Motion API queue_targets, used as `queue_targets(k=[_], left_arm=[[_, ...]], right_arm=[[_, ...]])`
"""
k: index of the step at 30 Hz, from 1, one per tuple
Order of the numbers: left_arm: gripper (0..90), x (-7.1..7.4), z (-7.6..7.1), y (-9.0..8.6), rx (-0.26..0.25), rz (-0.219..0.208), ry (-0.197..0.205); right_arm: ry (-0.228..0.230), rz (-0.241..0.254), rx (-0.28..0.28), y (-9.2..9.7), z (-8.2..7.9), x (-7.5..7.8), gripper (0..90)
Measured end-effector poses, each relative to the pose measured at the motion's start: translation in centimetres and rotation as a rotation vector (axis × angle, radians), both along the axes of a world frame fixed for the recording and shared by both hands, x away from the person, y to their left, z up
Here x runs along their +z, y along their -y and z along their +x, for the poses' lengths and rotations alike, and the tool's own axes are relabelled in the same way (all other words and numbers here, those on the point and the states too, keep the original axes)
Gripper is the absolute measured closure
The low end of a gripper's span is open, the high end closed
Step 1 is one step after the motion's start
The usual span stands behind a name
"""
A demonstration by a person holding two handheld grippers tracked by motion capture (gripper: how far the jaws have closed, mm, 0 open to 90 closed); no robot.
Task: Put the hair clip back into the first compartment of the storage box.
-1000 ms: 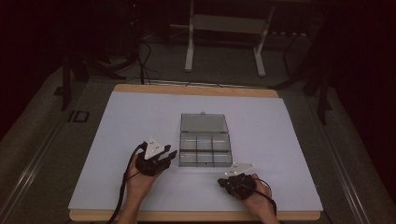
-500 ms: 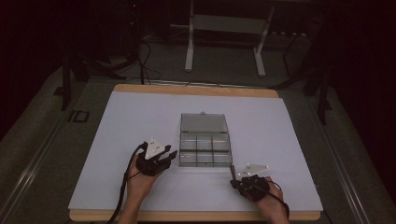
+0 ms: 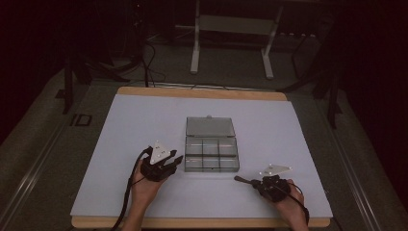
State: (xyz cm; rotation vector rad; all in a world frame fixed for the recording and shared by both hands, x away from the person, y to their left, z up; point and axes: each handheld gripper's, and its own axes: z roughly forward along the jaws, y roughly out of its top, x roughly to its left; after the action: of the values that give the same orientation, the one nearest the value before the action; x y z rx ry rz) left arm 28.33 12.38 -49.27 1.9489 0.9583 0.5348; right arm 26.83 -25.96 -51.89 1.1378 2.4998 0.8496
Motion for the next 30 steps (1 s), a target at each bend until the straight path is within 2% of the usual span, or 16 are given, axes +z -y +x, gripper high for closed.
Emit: queue_targets(k=[10, 13, 17, 20, 30], left_arm=[[65.4, -0.1, 0.1, -0.2, 0.006, -0.001, -0.002], [65.3, -0.2, 0.1, -0.3, 0.016, -0.005, -0.004], [65.3, -0.3, 0.2, -0.6, 0.025, -0.007, -0.007], [65.3, -0.3, 0.2, -0.7, 0.03, -0.008, -0.007], [65.3, -0.4, 0.3, -0.7, 0.031, -0.006, -0.011]], right_arm=[[0.035, -0.031, 0.047, 0.0, 0.8, 1.1, 83.6], [0.041, -0.039, 0.114, -0.5, 1.4, 1.8, 80.5], [0.031, -0.058, 0.16, -1.1, 2.0, 2.0, 77.1], [0.006, -0.07, 0.187, -1.5, 2.4, 2.0, 70.8], [-0.011, -0.107, 0.238, -2.6, 3.2, 1.7, 57.3]])
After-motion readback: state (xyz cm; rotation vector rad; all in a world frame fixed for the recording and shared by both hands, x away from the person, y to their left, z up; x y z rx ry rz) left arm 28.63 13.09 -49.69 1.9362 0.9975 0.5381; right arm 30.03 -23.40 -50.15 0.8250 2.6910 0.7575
